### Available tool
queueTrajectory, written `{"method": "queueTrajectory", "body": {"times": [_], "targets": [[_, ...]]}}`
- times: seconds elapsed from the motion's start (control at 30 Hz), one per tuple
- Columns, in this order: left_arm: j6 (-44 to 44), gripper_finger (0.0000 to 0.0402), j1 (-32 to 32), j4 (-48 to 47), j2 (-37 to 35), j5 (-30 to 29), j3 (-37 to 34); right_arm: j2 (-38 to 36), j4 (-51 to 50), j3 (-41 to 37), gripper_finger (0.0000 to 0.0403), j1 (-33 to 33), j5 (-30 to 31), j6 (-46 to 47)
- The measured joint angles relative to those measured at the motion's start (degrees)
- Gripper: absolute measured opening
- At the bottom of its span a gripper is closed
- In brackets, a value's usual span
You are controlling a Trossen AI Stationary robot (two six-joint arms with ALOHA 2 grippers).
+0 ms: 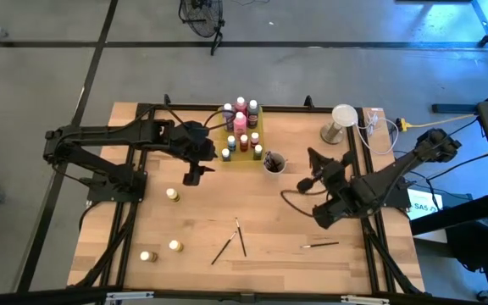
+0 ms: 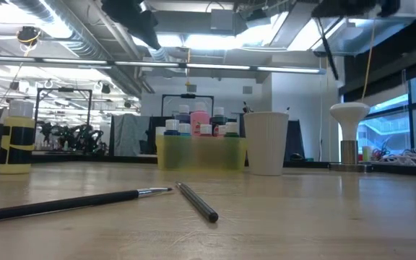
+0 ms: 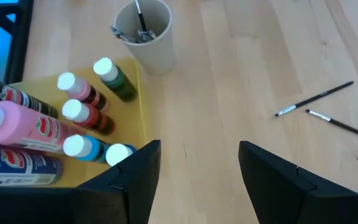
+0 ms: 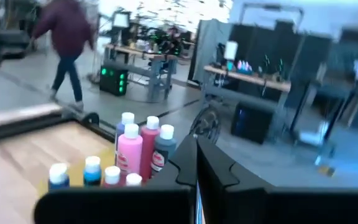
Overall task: Pick & Place Paint Supplies
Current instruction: Put the black paintbrush into the white cup
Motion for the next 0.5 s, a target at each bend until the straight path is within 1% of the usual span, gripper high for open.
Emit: {"method": "queueTrajectory", "body": {"times": [0.07,0.13,0.3,0.5], "targets": [[-1.03,0.0212,0.00,0.11,-0.01,0.02,0.00,0.09,-1.47,-1.36,0.0000,-1.72,0.01,8.60],[-2.20,0.0212,0.00,0.09,-0.01,0.02,0.00,0.57,-0.89,-2.85,0.0000,-3.32,0.10,13.50],[-5.04,0.0212,-0.10,0.09,-0.01,0.08,0.00,1.98,-0.45,-4.99,0.0000,-5.59,0.08,18.84],[-8.00,0.0212,-0.11,0.14,-0.03,0.09,0.00,2.00,0.69,-5.16,0.0000,-7.87,0.05,17.87]]}}
